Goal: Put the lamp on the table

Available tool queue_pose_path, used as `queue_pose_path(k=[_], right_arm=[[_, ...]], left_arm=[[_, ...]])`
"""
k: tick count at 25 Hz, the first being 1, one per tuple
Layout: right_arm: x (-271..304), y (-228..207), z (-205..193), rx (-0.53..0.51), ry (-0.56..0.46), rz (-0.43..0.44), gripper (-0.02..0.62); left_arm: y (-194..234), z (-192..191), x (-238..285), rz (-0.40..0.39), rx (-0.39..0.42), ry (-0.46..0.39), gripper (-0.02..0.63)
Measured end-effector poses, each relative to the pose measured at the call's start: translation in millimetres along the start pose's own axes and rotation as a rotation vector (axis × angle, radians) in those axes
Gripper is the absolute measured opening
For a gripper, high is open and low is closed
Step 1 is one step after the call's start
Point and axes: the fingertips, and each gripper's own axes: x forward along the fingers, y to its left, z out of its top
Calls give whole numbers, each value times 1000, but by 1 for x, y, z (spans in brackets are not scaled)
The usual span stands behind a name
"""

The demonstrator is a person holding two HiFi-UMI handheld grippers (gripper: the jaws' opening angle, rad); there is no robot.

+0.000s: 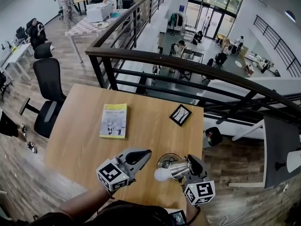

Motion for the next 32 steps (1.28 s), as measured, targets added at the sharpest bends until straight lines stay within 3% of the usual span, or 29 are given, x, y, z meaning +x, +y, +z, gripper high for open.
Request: queue_pose_path(k=[15,32], right_arm=[[7,-13,-30,0,47,-19,61],[5,4,-41,-8,53,-8,66]], left_arm=[[7,-8,4,28,-36,6,8],[5,-13,-3,18,-37,12,8]])
